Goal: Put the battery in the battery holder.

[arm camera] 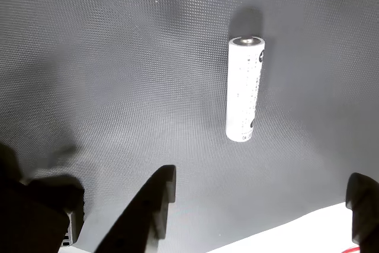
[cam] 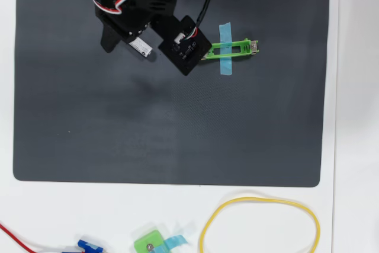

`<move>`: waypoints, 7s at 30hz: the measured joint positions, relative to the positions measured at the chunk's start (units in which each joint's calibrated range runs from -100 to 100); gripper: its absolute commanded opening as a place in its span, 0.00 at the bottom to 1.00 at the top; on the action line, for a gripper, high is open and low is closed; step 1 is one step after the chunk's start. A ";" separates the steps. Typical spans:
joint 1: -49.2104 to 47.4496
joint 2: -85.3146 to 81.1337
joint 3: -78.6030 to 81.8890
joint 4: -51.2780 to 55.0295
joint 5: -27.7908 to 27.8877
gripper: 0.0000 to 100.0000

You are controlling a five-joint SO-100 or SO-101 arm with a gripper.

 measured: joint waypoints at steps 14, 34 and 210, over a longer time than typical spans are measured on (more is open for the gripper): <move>-6.06 2.12 0.00 0.00 0.00 0.34; -11.01 8.57 -2.72 -3.62 -1.81 0.33; -3.93 27.25 -6.17 -11.63 -1.87 0.00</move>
